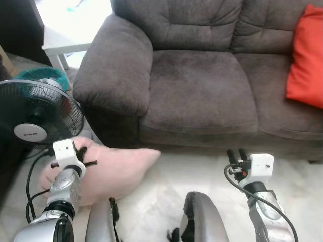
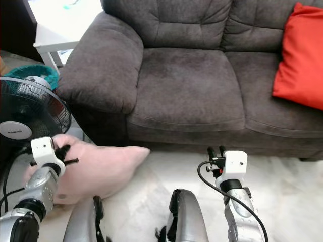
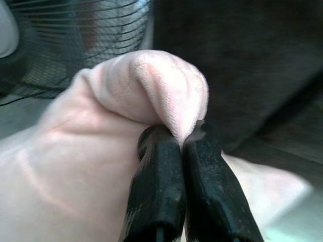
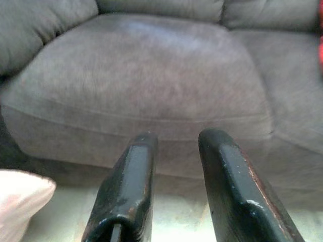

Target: Move the pillow to the sofa from floor

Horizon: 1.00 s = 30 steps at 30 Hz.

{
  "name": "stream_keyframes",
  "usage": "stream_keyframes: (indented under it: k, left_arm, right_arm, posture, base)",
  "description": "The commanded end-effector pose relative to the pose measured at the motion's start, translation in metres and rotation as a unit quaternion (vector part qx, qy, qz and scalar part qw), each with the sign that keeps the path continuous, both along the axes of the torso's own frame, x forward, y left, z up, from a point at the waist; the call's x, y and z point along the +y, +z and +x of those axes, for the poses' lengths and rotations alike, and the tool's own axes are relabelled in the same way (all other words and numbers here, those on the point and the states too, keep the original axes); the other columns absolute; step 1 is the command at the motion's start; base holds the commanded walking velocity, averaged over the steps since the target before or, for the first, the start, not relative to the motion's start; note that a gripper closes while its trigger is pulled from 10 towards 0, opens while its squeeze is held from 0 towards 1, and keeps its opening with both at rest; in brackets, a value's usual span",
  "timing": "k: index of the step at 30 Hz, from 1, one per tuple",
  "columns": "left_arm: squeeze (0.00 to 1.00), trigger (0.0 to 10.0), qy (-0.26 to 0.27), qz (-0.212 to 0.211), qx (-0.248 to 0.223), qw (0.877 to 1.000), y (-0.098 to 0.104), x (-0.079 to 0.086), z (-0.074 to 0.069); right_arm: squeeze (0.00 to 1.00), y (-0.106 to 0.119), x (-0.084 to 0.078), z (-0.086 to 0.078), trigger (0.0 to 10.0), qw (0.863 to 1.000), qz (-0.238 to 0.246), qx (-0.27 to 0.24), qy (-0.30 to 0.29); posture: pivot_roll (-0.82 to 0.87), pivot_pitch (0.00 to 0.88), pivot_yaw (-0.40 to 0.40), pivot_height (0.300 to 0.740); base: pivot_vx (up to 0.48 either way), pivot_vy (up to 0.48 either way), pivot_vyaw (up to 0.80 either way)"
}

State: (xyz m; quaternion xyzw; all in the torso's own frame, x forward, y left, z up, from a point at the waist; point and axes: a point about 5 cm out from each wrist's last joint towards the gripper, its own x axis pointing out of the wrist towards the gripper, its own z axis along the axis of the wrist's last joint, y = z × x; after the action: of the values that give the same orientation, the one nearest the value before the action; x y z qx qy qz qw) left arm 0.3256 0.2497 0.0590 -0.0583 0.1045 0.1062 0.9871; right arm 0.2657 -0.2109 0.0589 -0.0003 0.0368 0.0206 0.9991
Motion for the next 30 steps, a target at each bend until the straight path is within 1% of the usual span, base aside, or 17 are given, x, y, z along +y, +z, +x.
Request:
stream_keyframes:
  k: [1,5,7,15,17,18,23,28,30]
  left_arm:
    - [0.00,10.0,-0.014,0.019,-0.049,0.999,0.018,-0.003,0.009]
    - [0.00,10.0,-0.017,0.021,-0.051,0.998,0.019,-0.005,0.010]
    - [0.00,10.0,-0.027,0.026,-0.054,0.998,0.019,-0.011,0.011]
    - [0.00,10.0,-0.048,0.033,-0.065,0.996,0.019,-0.020,0.010]
    - [0.00,10.0,-0.067,0.033,-0.076,0.994,0.021,-0.027,0.010]
    - [0.00,10.0,-0.077,0.034,-0.081,0.993,0.021,-0.030,0.009]
    - [0.00,10.0,-0.087,0.032,-0.094,0.991,0.023,-0.036,0.009]
    - [0.00,10.0,-0.095,0.030,-0.099,0.990,0.024,-0.040,0.007]
    - [0.00,10.0,-0.100,0.029,-0.104,0.989,0.027,-0.043,0.007]
  right_arm:
    - [0.00,-0.002,0.000,-0.002,10.0,1.000,-0.001,0.002,0.000]
    - [0.00,-0.002,0.000,-0.002,10.0,1.000,0.000,0.003,0.000]
    - [0.00,-0.004,0.001,-0.001,10.0,1.000,0.000,0.005,0.001]
    - [0.00,-0.005,0.002,-0.001,10.0,1.000,0.002,0.005,0.001]
    - [0.00,-0.005,0.002,0.000,10.0,1.000,0.003,0.005,0.001]
    - [0.00,-0.006,0.003,0.000,10.0,1.000,0.004,0.005,0.002]
    - [0.00,-0.006,0.004,0.001,10.0,1.000,0.006,0.005,0.003]
    - [0.00,-0.008,0.003,0.001,10.0,1.000,0.005,0.009,0.002]
    - [0.00,-0.010,0.002,0.001,10.0,1.000,0.000,0.019,0.001]
  posture:
    - [0.03,0.079,-0.080,0.600]
    - [0.04,0.078,-0.080,0.620]
    - [0.04,0.078,-0.079,0.640]
    - [0.04,0.078,-0.079,0.685]
    - [0.05,0.077,-0.077,0.700]
    - [0.05,0.077,-0.077,0.710]
    - [0.05,0.078,-0.076,0.740]
    - [0.05,0.075,-0.074,0.740]
    - [0.05,0.074,-0.074,0.740]
  base:
    - [0.000,0.000,0.00]
    - [0.000,0.000,0.00]
    - [0.000,0.000,0.00]
    - [0.000,0.000,0.00]
    - [0.000,0.000,0.00]
    - [-0.319,0.000,0.00]
    - [-0.392,0.000,0.00]
    - [-0.400,0.000,0.00]
    - [-0.364,0.000,0.00]
